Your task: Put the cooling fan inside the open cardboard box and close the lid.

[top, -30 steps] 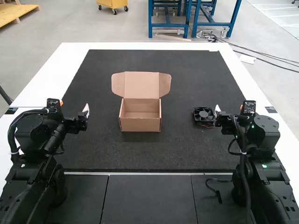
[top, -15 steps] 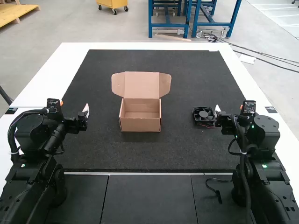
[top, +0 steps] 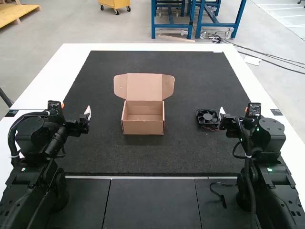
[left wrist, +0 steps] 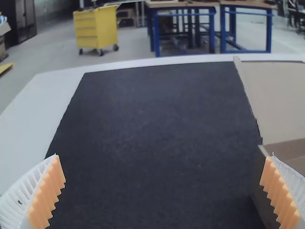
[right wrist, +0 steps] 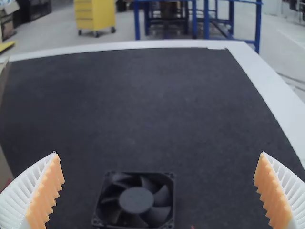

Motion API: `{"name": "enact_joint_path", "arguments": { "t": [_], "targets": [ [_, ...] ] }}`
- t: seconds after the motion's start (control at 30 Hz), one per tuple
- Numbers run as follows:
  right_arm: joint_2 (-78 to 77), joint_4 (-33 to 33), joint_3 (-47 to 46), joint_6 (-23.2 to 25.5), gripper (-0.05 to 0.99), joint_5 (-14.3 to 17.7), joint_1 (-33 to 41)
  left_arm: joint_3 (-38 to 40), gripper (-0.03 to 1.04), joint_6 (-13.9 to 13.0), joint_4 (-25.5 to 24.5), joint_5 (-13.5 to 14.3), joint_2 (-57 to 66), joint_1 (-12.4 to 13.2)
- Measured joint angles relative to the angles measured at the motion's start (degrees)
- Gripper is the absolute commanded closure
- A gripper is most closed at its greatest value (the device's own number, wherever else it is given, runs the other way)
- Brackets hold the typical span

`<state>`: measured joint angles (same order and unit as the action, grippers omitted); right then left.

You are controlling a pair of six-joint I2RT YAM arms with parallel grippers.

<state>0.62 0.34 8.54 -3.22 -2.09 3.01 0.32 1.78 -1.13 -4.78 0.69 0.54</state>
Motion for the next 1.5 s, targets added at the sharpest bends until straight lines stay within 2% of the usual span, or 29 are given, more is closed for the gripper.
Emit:
{"name": "enact_joint_path", "arguments": {
  "t": [0.13,0.2,0.3,0.37,0.53,0.67,0.87,0.97,1.1,1.23,1.33,1.43,1.5],
  "targets": [
    [-0.02,0.66,0.02,0.76,0.01,0.02,-0.02,0.00,0.04,0.11,0.37,0.00,0.00,0.00],
    [-0.02,3.76,0.00,1.92,0.01,0.02,-0.02,0.02,0.04,0.63,1.05,0.00,-0.02,0.00],
    [0.00,12.24,0.02,3.23,0.01,0.46,-0.02,0.00,0.04,1.36,5.81,0.68,0.00,0.00],
    [-0.07,15.30,0.11,3.72,0.01,0.90,-0.02,0.04,0.04,1.75,9.84,1.27,0.00,0.00],
    [4.20,16.50,1.40,4.31,0.01,1.36,-0.44,3.19,0.04,2.16,10.49,2.54,0.17,0.02],
    [18.93,14.82,10.69,4.57,0.01,1.81,-0.70,11.89,0.04,2.19,11.37,4.00,5.44,0.00],
    [31.32,8.50,26.80,4.70,0.02,2.25,-0.98,28.22,0.04,2.19,5.01,5.97,23.15,0.39],
    [33.55,2.64,32.28,4.68,0.02,1.90,-0.98,33.00,0.04,2.16,4.28,6.40,28.87,0.48],
    [40.98,-13.27,42.47,4.68,0.03,0.44,-0.96,37.33,0.04,1.22,5.07,6.86,34.27,0.48],
    [49.68,-26.49,52.22,4.72,0.02,-1.55,-0.87,44.35,0.04,-2.40,-3.08,7.61,40.74,0.46],
    [54.03,-31.93,57.29,4.83,0.02,-2.05,-0.87,48.54,0.04,-4.09,-9.01,6.82,45.92,0.39],
    [57.90,-36.85,61.64,4.92,0.02,-2.14,-0.87,49.68,0.05,-5.01,-11.23,4.76,49.11,-0.44],
    [60.54,-38.29,63.91,4.92,0.02,-1.31,-0.87,49.70,0.06,-5.42,-12.61,2.47,50.53,-1.88]
  ]
}}
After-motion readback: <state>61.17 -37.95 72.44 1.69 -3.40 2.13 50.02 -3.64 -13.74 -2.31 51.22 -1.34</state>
